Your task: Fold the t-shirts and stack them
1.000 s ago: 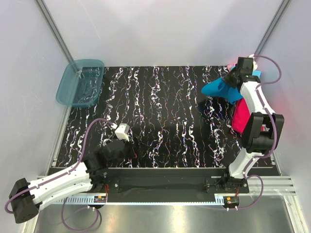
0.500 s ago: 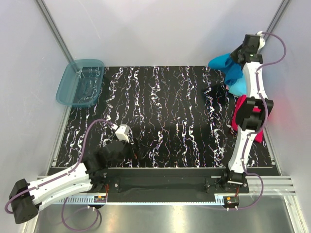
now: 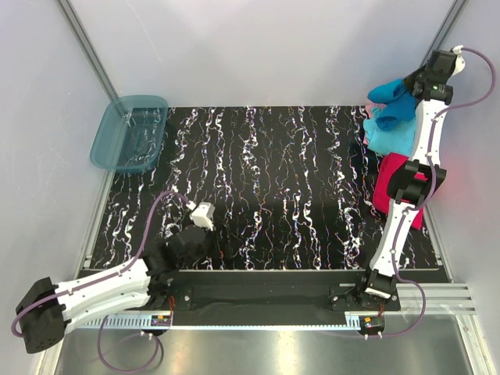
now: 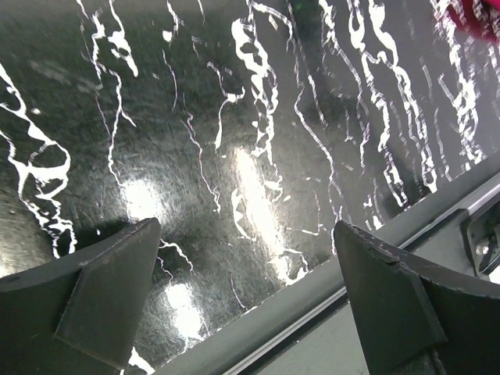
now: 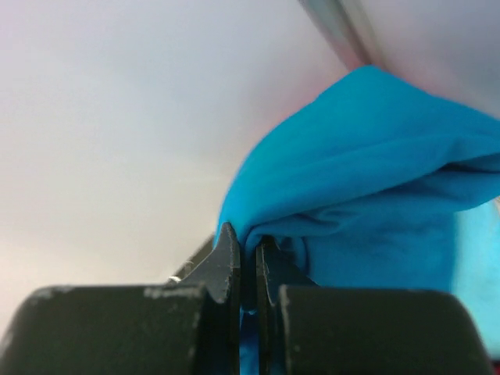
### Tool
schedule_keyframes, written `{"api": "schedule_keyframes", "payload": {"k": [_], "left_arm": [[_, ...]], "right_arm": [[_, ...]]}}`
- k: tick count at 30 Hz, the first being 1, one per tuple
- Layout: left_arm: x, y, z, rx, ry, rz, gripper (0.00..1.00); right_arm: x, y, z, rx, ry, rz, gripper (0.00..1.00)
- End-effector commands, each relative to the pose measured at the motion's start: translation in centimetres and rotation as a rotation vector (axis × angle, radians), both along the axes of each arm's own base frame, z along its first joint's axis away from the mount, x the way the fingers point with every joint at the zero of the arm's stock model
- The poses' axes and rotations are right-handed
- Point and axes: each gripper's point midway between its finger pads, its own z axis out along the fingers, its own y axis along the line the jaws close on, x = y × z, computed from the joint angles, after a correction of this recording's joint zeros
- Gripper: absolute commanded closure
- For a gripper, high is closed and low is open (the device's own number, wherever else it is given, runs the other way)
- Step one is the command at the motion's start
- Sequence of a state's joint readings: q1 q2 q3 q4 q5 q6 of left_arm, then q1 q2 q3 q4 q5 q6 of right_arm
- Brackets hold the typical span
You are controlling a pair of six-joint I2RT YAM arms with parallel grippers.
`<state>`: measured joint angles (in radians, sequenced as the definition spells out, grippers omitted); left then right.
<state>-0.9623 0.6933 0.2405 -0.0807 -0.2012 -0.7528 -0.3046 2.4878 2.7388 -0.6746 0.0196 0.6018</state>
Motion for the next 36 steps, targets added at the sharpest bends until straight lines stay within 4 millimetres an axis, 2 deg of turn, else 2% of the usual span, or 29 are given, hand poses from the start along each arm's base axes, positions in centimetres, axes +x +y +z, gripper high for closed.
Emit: {"api": "schedule_keyframes", "payload": {"k": [1, 3, 5, 6, 9, 10, 11, 14, 15, 17, 18, 21, 24, 29, 32, 33, 35, 36], "left_arm": [[0.2, -1.7, 1.3, -0.077, -0.023, -0.033, 0.01], [0.1, -1.8, 1.2, -0.081, -0.021, -0.036, 0.01], [0.1, -1.8, 1.4, -0.088, -0.025, -0.035, 0.01], [0.1, -1.7, 1.4, -0.089, -0.028, -0.036, 0.01], [-0.1, -1.6, 1.5, -0.098, -0.027, -0.038, 0.01], [-0.2, -1.5, 1.6, -0.101, -0.028, -0.038, 0.01], [-0.3, -1.4, 1.8, -0.115, -0.031, -0.035, 0.01], [-0.7, -0.6, 1.2, -0.106, -0.019, -0.022, 0.01], [-1.0, -0.1, 1.3, -0.107, -0.018, -0.018, 0.01], [-1.4, 0.8, 0.7, -0.088, -0.001, -0.003, 0.01], [-1.5, 1.0, 1.3, -0.112, -0.018, -0.001, 0.01], [-1.9, 2.0, 0.9, -0.103, -0.006, 0.016, 0.01], [-2.1, 2.5, 1.1, -0.117, -0.007, 0.029, 0.01], [-1.8, 2.1, 1.0, -0.09, 0.006, 0.027, 0.01], [-1.5, 1.6, 1.2, -0.069, 0.006, 0.019, 0.01], [-1.4, 1.5, 1.3, -0.066, 0.006, 0.018, 0.01], [-1.2, 1.2, 1.5, -0.056, 0.004, 0.015, 0.01], [-1.2, 1.2, 1.5, -0.053, 0.005, 0.014, 0.01]], "right_arm": [[-0.8, 3.9, 13.6, -0.033, -0.317, 0.125, 1.0], [-1.8, 4.8, 16.8, -0.037, -0.386, 0.158, 1.0], [-2.5, 5.5, 18.7, -0.04, -0.426, 0.182, 1.0], [-3.2, 5.7, 20.3, -0.049, -0.456, 0.186, 1.0], [-4.0, 6.1, 22.1, -0.072, -0.493, 0.199, 1.0], [-4.0, 5.9, 22.1, -0.085, -0.489, 0.197, 1.0], [-4.0, 5.7, 21.8, -0.092, -0.481, 0.194, 1.0], [-3.2, 4.1, 19.3, -0.1, -0.423, 0.173, 1.0], [-2.4, 3.4, 17.1, -0.097, -0.38, 0.157, 1.0], [-1.6, 2.1, 14.3, -0.07, -0.335, 0.145, 1.0], [-1.1, 1.7, 12.9, -0.064, -0.312, 0.136, 1.0], [-0.3, 0.9, 10.6, -0.061, -0.276, 0.127, 1.0], [0.1, 0.4, 10.2, -0.061, -0.284, 0.124, 1.0], [0.8, 0.1, 10.7, -0.063, -0.329, 0.134, 1.0], [1.3, -0.8, 10.1, -0.056, -0.344, 0.133, 1.0], [1.6, -1.1, 9.3, -0.051, -0.34, 0.133, 1.0], [1.7, -2.4, 8.9, -0.04, -0.351, 0.127, 1.0], [2.0, -2.9, 7.7, -0.029, -0.34, 0.126, 1.0]]}}
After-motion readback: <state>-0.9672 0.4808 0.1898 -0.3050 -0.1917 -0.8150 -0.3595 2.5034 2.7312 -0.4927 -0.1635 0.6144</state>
